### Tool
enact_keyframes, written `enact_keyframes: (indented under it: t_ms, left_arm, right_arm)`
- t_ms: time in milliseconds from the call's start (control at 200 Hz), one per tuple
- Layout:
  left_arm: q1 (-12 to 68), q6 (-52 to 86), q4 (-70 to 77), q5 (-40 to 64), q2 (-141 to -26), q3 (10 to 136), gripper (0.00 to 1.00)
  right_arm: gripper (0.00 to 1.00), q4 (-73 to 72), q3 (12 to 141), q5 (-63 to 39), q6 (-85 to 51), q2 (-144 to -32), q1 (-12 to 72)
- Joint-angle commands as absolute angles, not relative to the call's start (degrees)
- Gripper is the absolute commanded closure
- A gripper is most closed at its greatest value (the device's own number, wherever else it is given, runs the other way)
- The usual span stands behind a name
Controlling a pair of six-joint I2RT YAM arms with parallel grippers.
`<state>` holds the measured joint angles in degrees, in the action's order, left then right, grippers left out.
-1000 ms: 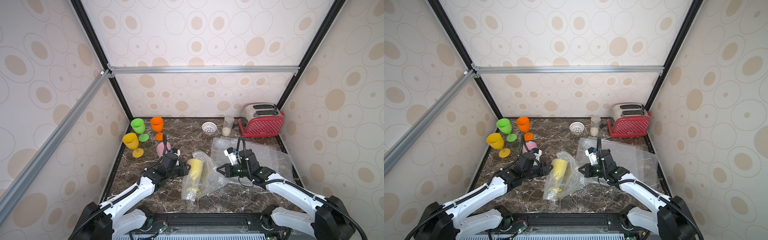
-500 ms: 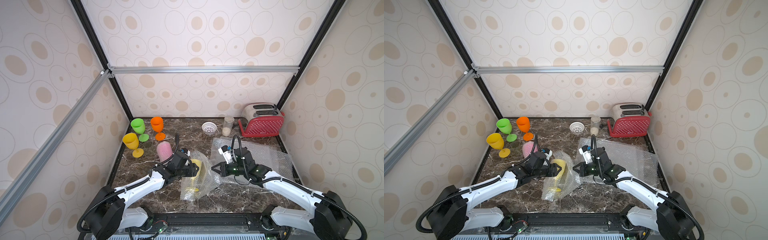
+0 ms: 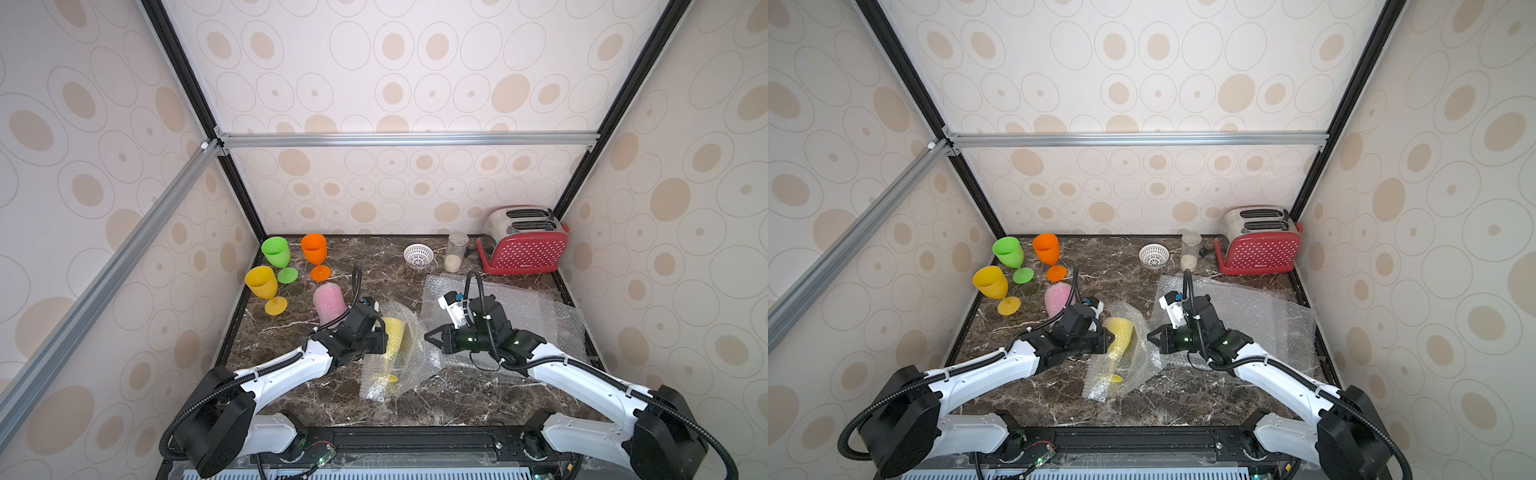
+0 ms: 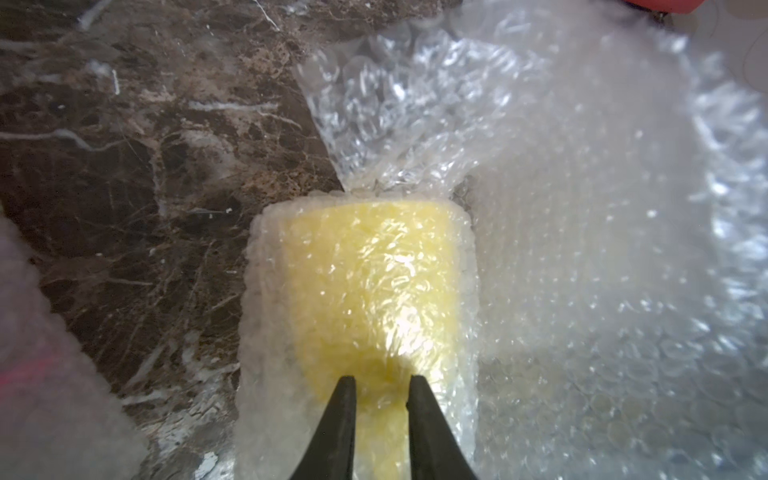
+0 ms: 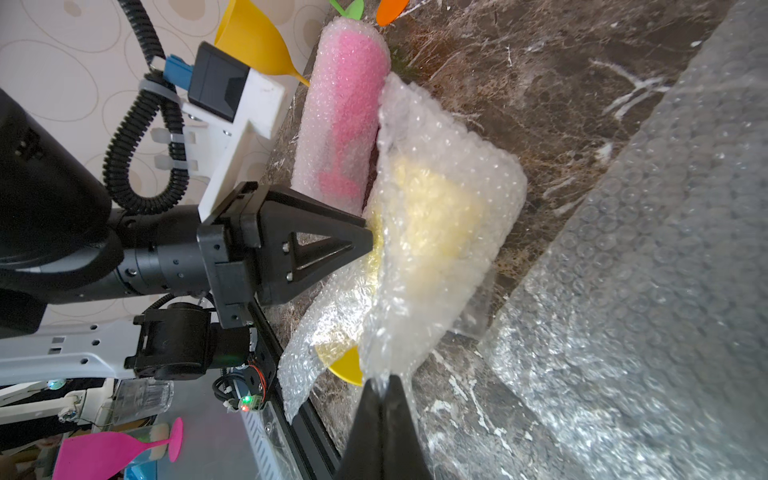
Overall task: Unpack wine glasses from bubble wrap
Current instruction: Unwrap the bubble wrap at the center of the board.
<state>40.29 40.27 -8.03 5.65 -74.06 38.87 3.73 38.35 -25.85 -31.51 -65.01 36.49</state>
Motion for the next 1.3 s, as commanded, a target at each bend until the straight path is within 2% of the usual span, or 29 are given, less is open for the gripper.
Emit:
enact_keyframes:
  t_ms: [0, 250, 560, 995, 1080, 1171, 1296]
  left_arm:
    - [40.7, 39.7, -9.4, 4.5, -73.6, 39.2, 0.86]
    - [40.3, 39.8, -10.4, 3.8, -71.5, 37.6, 0.97]
    - [38.0, 40.3, -12.8, 2.4, -66.2, 35.3, 0.99]
    - [30.8, 38.7, -14.5, 4.5, -62.7, 31.2, 0.97]
    - [30.6, 38.3, -15.9, 4.2, -62.2, 31.7, 0.95]
    - [30.6, 38.0, -16.9, 4.2, -61.5, 32.7, 0.88]
    - [30.6, 37.5, -17.4, 5.5, -61.2, 35.1, 0.67]
  right_arm:
    - [1.00, 5.8, 38.0, -23.4, -30.6, -62.9, 37.0]
    - [1.00, 9.4, 37.4, -20.0, -29.4, -59.5, 36.3]
    - [1.00, 14.3, 36.6, -16.8, -29.1, -55.7, 33.7]
    - [1.00, 17.8, 33.7, -14.7, -29.7, -51.4, 30.1]
    - [1.00, 18.3, 33.9, -14.9, -29.2, -52.0, 30.1]
    - [1.00, 18.2, 34.3, -16.5, -28.9, -52.8, 30.1]
    - [1.00, 15.7, 34.7, -20.8, -29.2, -54.4, 30.1]
